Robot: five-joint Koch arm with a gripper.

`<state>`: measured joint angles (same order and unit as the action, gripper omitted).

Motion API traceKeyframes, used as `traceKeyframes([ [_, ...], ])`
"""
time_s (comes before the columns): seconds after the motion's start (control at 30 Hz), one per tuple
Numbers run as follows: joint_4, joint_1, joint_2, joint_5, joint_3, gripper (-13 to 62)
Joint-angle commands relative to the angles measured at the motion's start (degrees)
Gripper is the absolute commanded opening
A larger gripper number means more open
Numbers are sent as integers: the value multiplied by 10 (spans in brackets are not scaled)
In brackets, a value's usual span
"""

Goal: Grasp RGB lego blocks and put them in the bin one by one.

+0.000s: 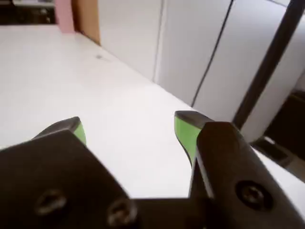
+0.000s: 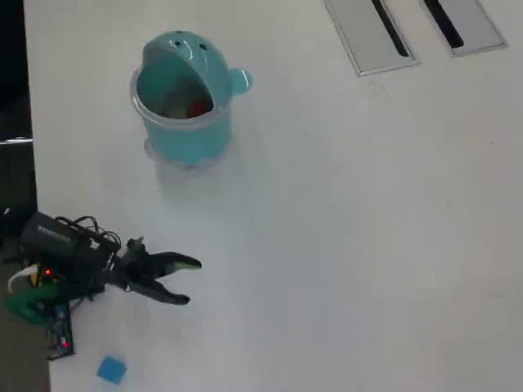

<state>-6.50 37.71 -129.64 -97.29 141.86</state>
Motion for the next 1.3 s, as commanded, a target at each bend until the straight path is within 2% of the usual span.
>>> traceKeyframes([
  [0.0,-65,18,-4,-6,-23,339],
  [0.3,-36,107,17,10,-30,329],
  [0.7,277,249,-15,4,-65,330],
  [0.77,310,304,-8,-67,-74,330],
  [0.83,323,366,33,-116,-76,330],
  [1.03,338,410,91,-74,-109,323],
  [1.27,447,459,254,2,-280,323],
])
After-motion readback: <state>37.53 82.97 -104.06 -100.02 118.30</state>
